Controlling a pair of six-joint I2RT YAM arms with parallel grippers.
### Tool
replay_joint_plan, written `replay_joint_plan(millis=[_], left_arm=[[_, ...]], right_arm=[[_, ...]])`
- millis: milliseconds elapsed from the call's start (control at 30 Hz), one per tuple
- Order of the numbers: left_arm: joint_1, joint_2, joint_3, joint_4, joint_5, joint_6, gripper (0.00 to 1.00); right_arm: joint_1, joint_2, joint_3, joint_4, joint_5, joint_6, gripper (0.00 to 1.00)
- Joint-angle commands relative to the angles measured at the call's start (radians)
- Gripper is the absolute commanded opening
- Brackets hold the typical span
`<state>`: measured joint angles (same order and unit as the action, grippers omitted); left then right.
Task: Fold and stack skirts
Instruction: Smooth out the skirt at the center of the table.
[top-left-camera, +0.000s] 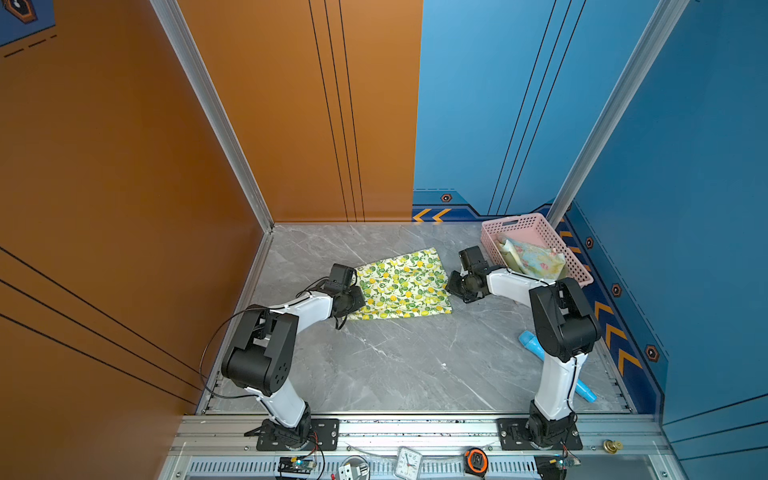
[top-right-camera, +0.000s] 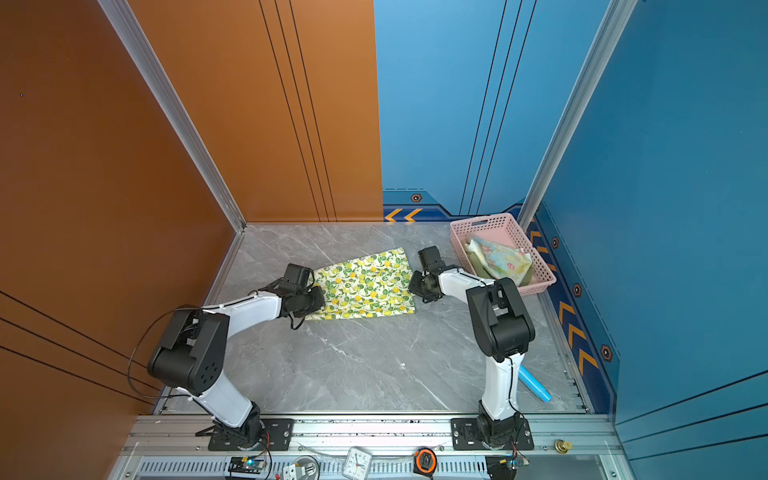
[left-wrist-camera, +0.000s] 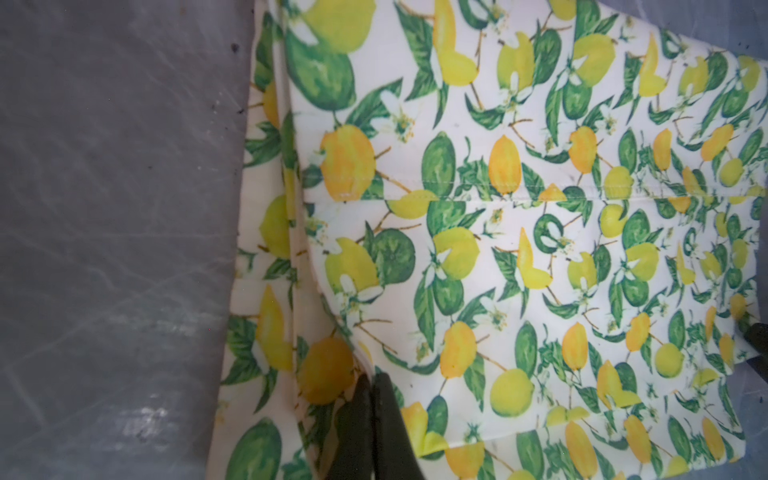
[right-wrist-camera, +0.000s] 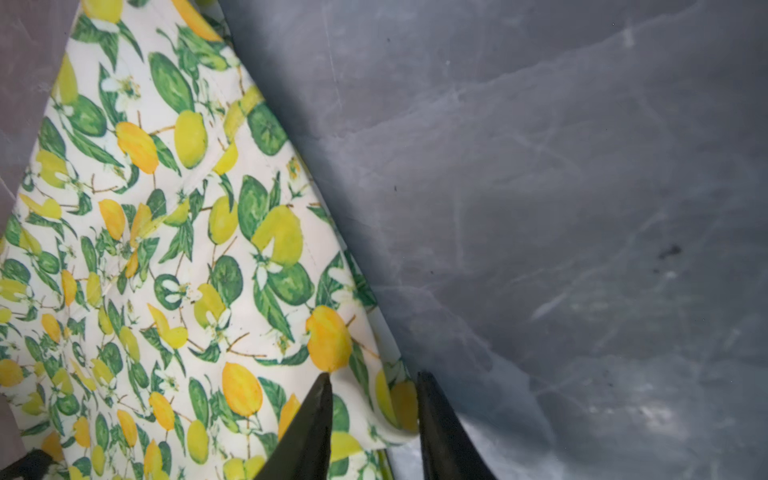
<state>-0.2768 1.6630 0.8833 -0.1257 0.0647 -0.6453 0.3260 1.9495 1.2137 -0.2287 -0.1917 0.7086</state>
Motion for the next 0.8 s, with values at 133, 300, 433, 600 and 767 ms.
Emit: replay_joint_plan(millis=[133, 300, 433, 600, 767], left_arm=[[0.022, -0.049, 0.045, -0.054, -0.004, 0.036, 0.00], [0.057, -0.068, 0.084, -0.131, -0.004, 0.059, 0.00], [0.088, -0.093, 0.106, -0.161, -0.003, 0.072, 0.00], [0.115, -0.116, 0.119, -0.190, 0.001, 0.088, 0.00], [0.128, -0.143, 0.113, -0.209, 0.005, 0.096, 0.00]], right_arm=[[-0.001, 0.002, -0.012, 0.045, -0.006, 0.046, 0.00], [0.005, -0.026, 0.001, 0.039, 0.000, 0.049, 0.00], [0.013, -0.059, 0.010, 0.017, 0.002, 0.048, 0.00], [0.033, -0.109, 0.033, -0.036, 0.022, 0.037, 0.00], [0.065, -0.160, 0.046, -0.087, 0.045, 0.033, 0.00]])
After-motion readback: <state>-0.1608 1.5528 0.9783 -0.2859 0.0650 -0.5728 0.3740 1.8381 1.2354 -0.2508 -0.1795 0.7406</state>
